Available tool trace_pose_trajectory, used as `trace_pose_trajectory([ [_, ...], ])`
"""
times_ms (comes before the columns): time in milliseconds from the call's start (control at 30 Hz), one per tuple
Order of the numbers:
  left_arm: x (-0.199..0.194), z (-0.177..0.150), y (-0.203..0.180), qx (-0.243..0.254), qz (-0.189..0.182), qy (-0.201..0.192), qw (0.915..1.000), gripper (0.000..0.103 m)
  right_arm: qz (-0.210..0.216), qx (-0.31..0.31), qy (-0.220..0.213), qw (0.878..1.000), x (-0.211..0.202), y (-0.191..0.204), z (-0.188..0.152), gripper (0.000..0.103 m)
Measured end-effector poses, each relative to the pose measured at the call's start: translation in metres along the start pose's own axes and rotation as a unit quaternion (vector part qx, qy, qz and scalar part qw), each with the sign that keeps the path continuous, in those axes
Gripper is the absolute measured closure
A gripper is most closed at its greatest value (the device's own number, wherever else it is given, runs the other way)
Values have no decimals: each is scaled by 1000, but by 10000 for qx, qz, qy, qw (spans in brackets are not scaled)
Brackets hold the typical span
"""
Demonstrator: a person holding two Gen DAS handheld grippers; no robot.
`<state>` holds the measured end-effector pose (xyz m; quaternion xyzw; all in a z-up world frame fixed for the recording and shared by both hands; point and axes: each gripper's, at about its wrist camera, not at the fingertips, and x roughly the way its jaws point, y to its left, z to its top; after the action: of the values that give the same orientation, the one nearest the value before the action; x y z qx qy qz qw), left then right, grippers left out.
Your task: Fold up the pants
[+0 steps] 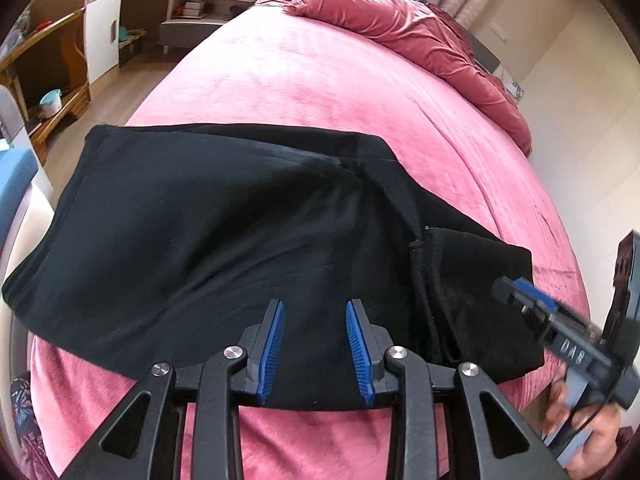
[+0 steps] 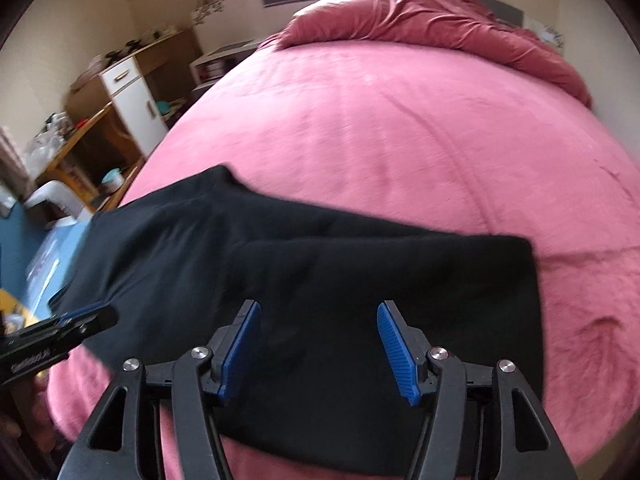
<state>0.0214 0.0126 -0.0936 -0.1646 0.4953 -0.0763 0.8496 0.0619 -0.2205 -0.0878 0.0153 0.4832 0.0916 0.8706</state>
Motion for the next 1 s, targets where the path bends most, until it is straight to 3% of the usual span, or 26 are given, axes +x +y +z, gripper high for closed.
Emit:
trace_pose_trajectory([
  [133,-4,-1,9,-135,-10,-19,9999,70,219,-57,200,9995,6,17,-14,41],
  [400,-13,-7,41,-679,-106,39,9976,70,254,-190,314,9990,11,32,-32,36],
  [600,-38,-13,92,-1526,-410,-149,9873,69,422,-114,103,9990,2,30,-41,35],
  [700,-56,-16,124,-2006,-468,-361,9779,66,572,-23,227,9981,2,27,-46,35],
  [800,-67,-24,162,-2681,-642,-528,9598,66,897,95,304,9955,1,23,-52,35],
  [867,-69,-28,178,-2978,-674,-617,9502,66,899,168,386,9951,2,22,-54,35],
  [1000,-56,-36,202,-3598,-926,-417,9275,66,1082,202,276,9935,-3,22,-54,35],
])
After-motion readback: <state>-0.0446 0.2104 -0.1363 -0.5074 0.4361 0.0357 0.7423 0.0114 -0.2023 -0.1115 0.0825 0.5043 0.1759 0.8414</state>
